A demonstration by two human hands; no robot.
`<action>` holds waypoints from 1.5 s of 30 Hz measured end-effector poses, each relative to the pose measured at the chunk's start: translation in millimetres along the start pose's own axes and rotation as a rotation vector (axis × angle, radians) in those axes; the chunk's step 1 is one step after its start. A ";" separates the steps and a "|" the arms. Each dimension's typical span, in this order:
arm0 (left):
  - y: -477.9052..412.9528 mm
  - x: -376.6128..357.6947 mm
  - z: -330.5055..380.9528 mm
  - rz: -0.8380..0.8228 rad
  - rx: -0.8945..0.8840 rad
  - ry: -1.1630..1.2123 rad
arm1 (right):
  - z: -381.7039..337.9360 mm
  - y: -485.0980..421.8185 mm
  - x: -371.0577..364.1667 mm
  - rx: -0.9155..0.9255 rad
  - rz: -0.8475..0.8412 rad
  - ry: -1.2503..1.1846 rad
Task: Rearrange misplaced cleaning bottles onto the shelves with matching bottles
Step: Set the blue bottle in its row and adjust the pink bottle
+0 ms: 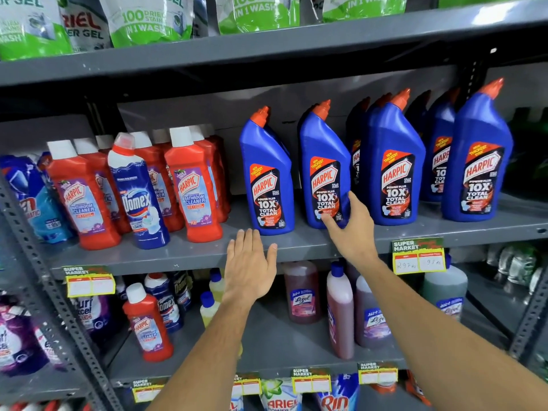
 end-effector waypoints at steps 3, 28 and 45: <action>19.6 -0.2 -1.5 0.117 -0.068 0.049 | -13.1 32.1 8.3 0.095 0.120 -0.021; 151.8 -261.5 -87.4 -0.549 -0.058 0.004 | 194.2 206.2 -71.0 -0.609 -0.042 0.119; 164.9 -305.3 -109.3 -0.611 -0.073 -0.031 | 218.4 220.7 -92.0 -0.628 -0.192 0.072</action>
Point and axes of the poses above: each hand's wrist, its own y-axis away from the middle knuckle, its own x-axis out of the back of the hand, z = x × y, the point moved 5 cm from there along -y, towards the middle knuckle, and after that the axes turned 7 degrees about x, right-handed, at the moved point
